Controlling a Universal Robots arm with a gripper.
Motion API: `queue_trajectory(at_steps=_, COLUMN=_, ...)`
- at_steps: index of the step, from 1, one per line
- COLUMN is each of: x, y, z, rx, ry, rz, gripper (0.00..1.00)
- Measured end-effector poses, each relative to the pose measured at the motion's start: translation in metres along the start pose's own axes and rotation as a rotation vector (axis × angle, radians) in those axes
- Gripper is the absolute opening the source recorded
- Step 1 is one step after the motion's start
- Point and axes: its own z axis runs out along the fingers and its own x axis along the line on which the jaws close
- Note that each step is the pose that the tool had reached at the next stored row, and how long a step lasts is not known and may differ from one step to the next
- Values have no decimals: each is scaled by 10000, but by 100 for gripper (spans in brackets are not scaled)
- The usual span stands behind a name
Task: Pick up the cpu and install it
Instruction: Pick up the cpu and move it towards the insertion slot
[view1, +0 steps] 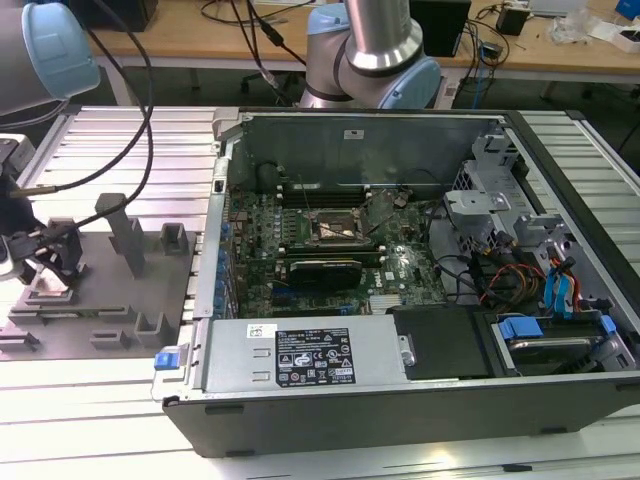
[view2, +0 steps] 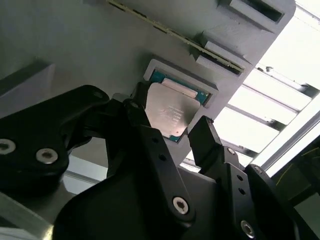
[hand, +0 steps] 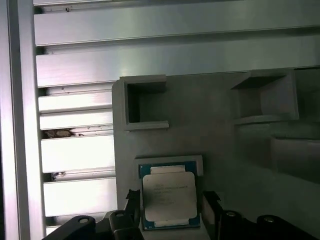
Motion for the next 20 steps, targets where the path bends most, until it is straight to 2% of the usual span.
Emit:
queue_trajectory(at_steps=5, x=5, y=20, z=66, rx=-7, ry=-3, rz=-90, gripper=60)
queue_trajectory(at_steps=11, x=7, y=24, z=97, rx=-8, ry=-1, rz=-173, gripper=60)
queue_trajectory(at_steps=20, x=9, y=41, z=103, rx=-18, ry=2, rz=-194, gripper=60)
